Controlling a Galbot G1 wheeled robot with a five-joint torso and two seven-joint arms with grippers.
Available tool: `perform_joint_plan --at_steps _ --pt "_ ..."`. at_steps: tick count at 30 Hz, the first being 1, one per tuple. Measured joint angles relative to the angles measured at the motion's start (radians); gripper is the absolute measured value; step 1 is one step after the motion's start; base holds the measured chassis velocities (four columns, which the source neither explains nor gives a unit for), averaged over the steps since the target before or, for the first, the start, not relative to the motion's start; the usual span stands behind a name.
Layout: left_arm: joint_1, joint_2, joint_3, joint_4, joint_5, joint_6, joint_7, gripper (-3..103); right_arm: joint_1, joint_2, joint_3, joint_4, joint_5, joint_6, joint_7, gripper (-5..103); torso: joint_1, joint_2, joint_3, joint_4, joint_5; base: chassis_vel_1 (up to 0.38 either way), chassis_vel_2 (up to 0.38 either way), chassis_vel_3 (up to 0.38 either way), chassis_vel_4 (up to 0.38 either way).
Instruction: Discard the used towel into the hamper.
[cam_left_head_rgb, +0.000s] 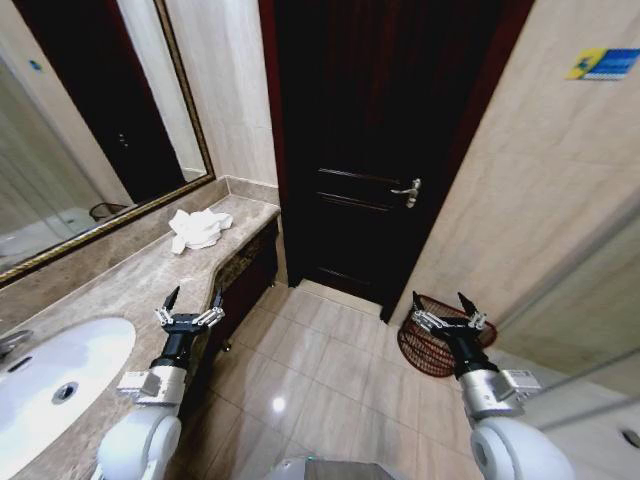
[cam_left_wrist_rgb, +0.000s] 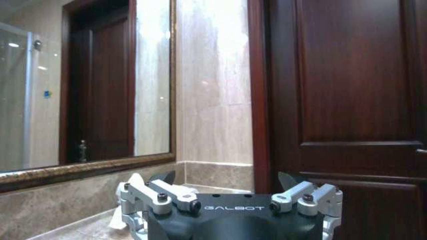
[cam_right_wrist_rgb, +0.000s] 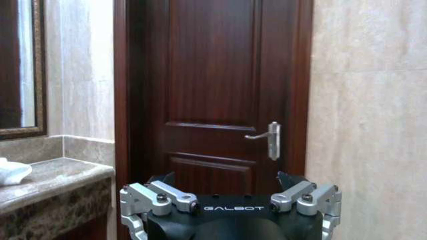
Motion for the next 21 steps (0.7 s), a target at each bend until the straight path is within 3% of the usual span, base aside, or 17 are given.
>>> perform_joint_plan --at_steps 21 --pt "-0.002 -0.009 0.003 0.003 0.005 -0.003 0.003 100 -0.001 -0.001 -0.001 -0.006 0.001 0.003 -0.002 100 0.000 0.000 0.000 -0.0002 0.0001 -0.077 0.179 0.179 -0.077"
